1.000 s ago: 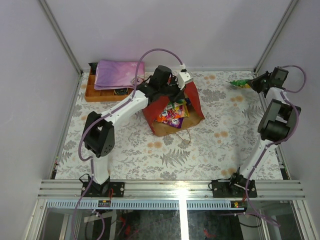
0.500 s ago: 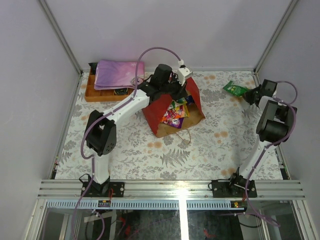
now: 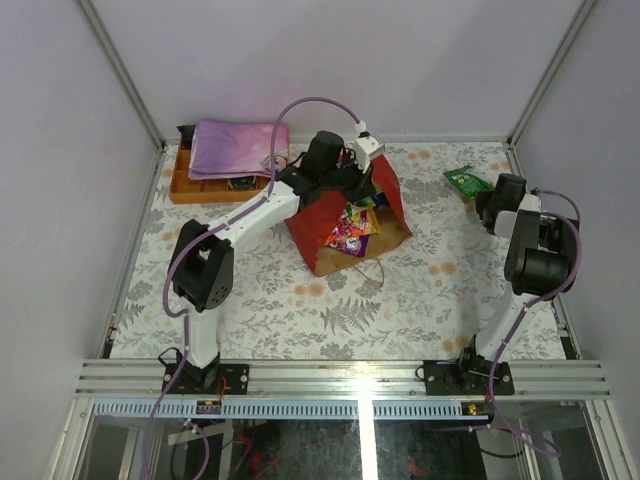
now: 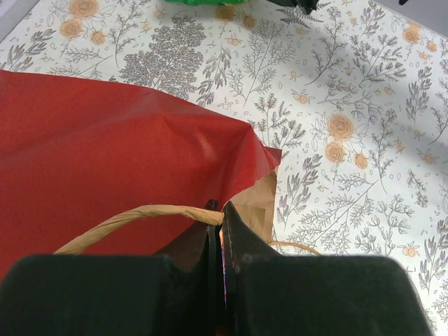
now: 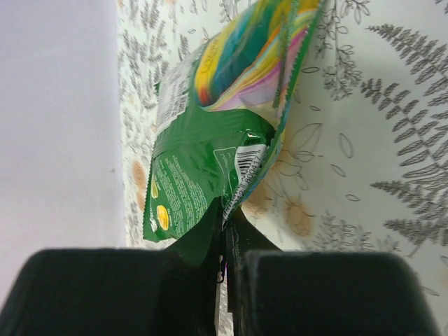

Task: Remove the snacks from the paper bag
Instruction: Place the snack at the corner of the board.

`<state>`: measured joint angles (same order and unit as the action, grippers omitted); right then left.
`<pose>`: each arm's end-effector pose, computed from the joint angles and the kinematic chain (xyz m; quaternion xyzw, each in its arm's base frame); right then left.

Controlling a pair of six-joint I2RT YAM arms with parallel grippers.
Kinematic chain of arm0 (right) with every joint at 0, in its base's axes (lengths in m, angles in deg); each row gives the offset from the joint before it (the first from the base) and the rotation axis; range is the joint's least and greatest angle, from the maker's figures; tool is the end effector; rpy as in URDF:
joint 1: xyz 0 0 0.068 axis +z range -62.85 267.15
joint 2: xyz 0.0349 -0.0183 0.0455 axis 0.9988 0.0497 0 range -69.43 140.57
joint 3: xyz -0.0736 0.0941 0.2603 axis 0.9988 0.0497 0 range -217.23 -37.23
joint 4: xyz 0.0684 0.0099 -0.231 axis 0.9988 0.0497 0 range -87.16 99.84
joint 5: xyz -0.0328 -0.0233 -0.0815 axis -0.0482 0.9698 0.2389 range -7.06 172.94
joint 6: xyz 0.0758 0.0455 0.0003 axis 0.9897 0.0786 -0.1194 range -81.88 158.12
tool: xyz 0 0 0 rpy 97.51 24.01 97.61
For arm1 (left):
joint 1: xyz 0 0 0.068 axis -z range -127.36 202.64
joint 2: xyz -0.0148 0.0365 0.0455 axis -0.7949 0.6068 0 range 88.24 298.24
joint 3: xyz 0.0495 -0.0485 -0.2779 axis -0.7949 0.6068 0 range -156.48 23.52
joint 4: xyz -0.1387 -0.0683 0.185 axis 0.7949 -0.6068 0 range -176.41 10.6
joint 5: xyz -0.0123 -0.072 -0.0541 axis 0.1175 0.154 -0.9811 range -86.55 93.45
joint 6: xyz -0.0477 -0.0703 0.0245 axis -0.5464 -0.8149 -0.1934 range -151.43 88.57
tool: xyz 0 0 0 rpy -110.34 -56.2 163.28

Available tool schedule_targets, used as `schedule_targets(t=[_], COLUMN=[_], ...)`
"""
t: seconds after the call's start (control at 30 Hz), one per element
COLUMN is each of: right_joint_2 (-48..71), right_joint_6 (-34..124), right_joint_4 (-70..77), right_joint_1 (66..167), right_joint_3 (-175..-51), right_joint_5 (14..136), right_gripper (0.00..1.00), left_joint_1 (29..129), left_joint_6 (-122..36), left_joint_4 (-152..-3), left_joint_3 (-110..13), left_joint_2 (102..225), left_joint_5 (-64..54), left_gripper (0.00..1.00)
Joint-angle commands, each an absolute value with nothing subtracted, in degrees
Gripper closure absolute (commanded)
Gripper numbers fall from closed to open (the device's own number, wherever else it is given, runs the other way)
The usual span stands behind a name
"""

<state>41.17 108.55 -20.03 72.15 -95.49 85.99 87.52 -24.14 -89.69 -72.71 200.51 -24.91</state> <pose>0.4185 -0.1165 0.1587 0.5956 0.6252 0.2140 0.4567 0.3763 -0.3078 0.3034 0.4169 0.7220 -0.3240 0.4471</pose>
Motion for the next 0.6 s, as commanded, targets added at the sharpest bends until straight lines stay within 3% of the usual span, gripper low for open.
schedule_targets(t=[0.0,0.27,0.37,0.4,0.43,0.47,0.57], right_joint_2=[39.37,50.87,53.96,53.74,52.83,51.58,47.16], right_joint_6=[116.82,115.25,110.97,110.20,109.82,109.58,108.98], right_joint_4=[-26.36,-22.98,-21.92,-23.84,-27.42,-31.41,-34.28], right_joint_1=[74.82,77.73,77.86,78.10,78.36,78.65,79.02], right_joint_3=[-98.07,-116.56,-123.08,-122.72,-120.73,-117.83,-111.55], right_joint_5=[100.05,101.67,93.10,90.68,89.93,88.78,85.24], right_gripper=[1.00,0.99,0.85,0.68,0.21,0.02,0.00], left_joint_1=[87.37,87.11,86.82,86.64,86.51,86.36,86.22], left_joint_6=[-25.39,-23.27,-22.54,-22.53,-22.61,-22.64,-22.10], left_joint_4=[-87.59,-90.10,-91.15,-91.18,-91.20,-91.19,-91.62], left_joint_3=[-72.23,-72.87,-73.22,-73.25,-73.28,-73.25,-73.35], left_joint_2=[200.31,200.46,200.41,200.29,200.09,199.94,199.47], left_joint_5=[-28.77,-29.67,-28.87,-28.36,-27.91,-27.50,-26.74], left_gripper=[1.00,1.00,1.00,1.00,1.00,1.00,1.00])
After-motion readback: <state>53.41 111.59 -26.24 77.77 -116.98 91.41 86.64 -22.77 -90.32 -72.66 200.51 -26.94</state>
